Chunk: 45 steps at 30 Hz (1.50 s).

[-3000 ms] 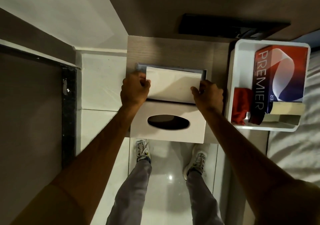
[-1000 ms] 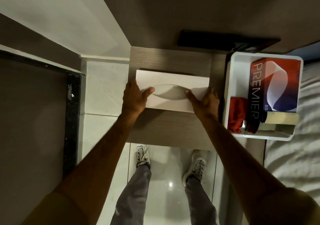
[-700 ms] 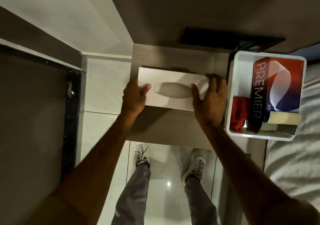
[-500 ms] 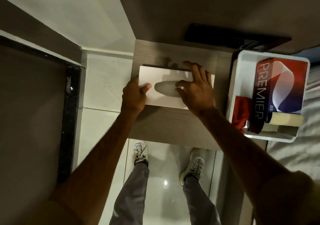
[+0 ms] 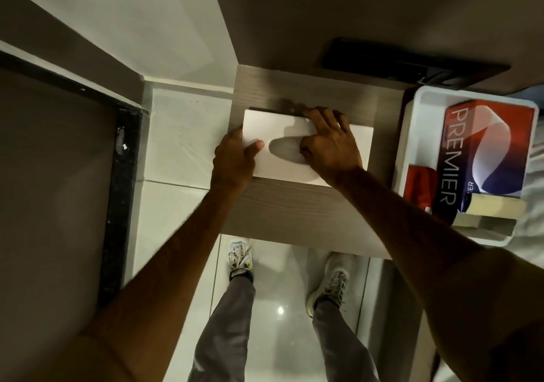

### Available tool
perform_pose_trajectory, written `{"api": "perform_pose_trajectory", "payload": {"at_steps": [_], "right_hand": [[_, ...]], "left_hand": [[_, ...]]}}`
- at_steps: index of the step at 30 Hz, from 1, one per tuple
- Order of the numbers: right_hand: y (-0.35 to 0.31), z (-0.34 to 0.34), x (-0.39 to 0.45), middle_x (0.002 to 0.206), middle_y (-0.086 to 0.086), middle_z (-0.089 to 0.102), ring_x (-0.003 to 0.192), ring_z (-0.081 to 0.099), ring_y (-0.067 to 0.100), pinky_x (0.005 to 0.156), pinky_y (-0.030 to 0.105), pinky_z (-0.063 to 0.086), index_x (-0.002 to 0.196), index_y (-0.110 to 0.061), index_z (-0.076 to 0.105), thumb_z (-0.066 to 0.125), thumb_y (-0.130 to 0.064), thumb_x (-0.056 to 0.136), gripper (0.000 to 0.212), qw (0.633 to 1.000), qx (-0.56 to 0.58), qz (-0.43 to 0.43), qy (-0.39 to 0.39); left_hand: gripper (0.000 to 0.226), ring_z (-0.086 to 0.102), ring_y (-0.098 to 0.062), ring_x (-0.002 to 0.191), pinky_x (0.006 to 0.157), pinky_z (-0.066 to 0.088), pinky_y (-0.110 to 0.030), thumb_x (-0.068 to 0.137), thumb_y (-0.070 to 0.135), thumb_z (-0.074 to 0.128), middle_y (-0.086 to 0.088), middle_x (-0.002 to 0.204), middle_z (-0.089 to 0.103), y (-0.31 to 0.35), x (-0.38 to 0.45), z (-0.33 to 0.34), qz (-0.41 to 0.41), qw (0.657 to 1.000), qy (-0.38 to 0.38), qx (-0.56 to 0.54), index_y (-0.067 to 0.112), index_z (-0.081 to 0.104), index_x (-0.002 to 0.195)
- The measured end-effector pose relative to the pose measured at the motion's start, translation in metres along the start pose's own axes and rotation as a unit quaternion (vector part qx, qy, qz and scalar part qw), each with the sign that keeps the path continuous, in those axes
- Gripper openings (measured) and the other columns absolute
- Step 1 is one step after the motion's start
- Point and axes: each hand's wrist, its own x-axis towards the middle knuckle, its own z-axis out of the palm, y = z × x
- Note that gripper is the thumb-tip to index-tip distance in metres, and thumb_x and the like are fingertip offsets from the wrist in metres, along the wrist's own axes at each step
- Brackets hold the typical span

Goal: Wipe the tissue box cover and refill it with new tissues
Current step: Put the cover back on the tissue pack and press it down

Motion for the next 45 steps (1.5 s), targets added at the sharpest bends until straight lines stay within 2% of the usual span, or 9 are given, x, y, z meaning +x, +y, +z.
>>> {"api": "perform_pose_trajectory", "payload": {"at_steps": [4,10,15,22,27,36,41,43,45], "right_hand": [[0.0,-0.012,-0.011,0.153,0.007,0.049,0.142,0.041,0.036,0.115,0.051,0.035,0.088,-0.016,0.082,0.078,-0.027,0.083,0.013,0.997,0.02,-0.009,0.077],[-0.002,-0.025,-0.024,0.151,0.005,0.049,0.14,0.043,0.034,0.112,0.044,0.039,0.099,-0.016,0.077,0.071,-0.029,0.092,0.015,0.987,0.116,0.067,0.092],[0.003,-0.034,-0.018,0.145,0.004,0.053,0.136,0.048,0.028,0.107,0.033,0.037,0.1,-0.016,0.075,0.066,-0.03,0.096,0.017,0.978,0.153,0.074,0.119],[0.014,-0.031,-0.013,0.142,0.005,0.053,0.131,0.051,0.027,0.106,0.041,0.049,0.105,-0.017,0.073,0.063,-0.033,0.097,0.02,0.982,0.146,0.064,0.103],[0.016,-0.029,-0.018,0.14,0.002,0.051,0.128,0.052,0.024,0.1,0.039,0.054,0.108,-0.018,0.071,0.063,-0.035,0.096,0.023,0.973,0.175,0.076,0.13],[0.014,-0.024,-0.031,0.139,0.007,0.053,0.125,0.055,0.025,0.098,0.041,0.056,0.114,-0.015,0.069,0.065,-0.033,0.096,0.026,0.976,0.169,0.064,0.12],[0.018,-0.012,-0.067,0.146,0.006,0.047,0.13,0.051,0.024,0.099,0.038,0.054,0.135,-0.021,0.057,0.063,-0.039,0.094,0.045,0.949,0.201,0.181,0.163],[0.021,0.0,-0.091,0.152,0.008,0.042,0.136,0.047,0.025,0.1,0.041,0.055,0.148,-0.026,0.045,0.061,-0.045,0.095,0.058,0.936,0.201,0.241,0.156],[0.02,0.014,-0.109,0.154,0.01,0.04,0.135,0.05,0.028,0.097,0.045,0.057,0.154,-0.033,0.036,0.057,-0.05,0.097,0.063,0.927,0.225,0.269,0.137]], "left_hand": [[0.049,0.063,-0.037,0.119,0.101,0.051,-0.042,0.1,0.04,0.057,-0.02,0.128,0.066,-0.002,0.001,-0.003,0.023,1.0,0.005,0.001,0.002,0.058,0.132],[0.048,0.062,-0.035,0.123,0.104,0.05,-0.039,0.099,0.039,0.058,-0.017,0.131,0.066,0.002,0.0,-0.001,0.01,1.0,-0.006,-0.006,0.004,0.057,0.133],[0.05,0.062,-0.036,0.124,0.104,0.05,-0.038,0.099,0.04,0.058,-0.018,0.132,0.065,0.001,0.001,-0.003,0.005,1.0,-0.011,-0.002,0.004,0.056,0.134],[0.049,0.062,-0.036,0.122,0.101,0.05,-0.037,0.1,0.038,0.057,-0.02,0.13,0.065,0.004,0.001,-0.003,0.015,1.0,-0.009,-0.006,0.002,0.057,0.132],[0.05,0.06,-0.036,0.126,0.104,0.048,-0.037,0.1,0.038,0.056,-0.019,0.133,0.063,0.004,0.002,-0.003,0.014,1.0,-0.012,-0.005,0.002,0.056,0.134],[0.062,0.054,-0.032,0.134,0.111,0.046,-0.041,0.098,0.036,0.061,-0.014,0.148,0.051,-0.01,0.005,0.006,0.018,0.999,-0.012,-0.047,0.01,0.039,0.15],[0.075,0.048,-0.031,0.14,0.112,0.045,-0.045,0.095,0.026,0.067,-0.013,0.155,0.042,-0.028,-0.018,0.014,0.102,0.993,0.042,-0.046,0.014,0.027,0.158],[0.074,0.038,-0.033,0.148,0.117,0.04,-0.048,0.099,0.026,0.062,-0.012,0.162,0.033,-0.035,-0.03,0.02,0.138,0.989,0.035,-0.028,0.016,0.021,0.16],[0.071,0.024,-0.029,0.156,0.121,0.03,-0.043,0.104,0.033,0.053,-0.006,0.169,0.021,-0.042,-0.033,0.026,0.154,0.988,0.031,0.012,0.02,0.014,0.162]]}}
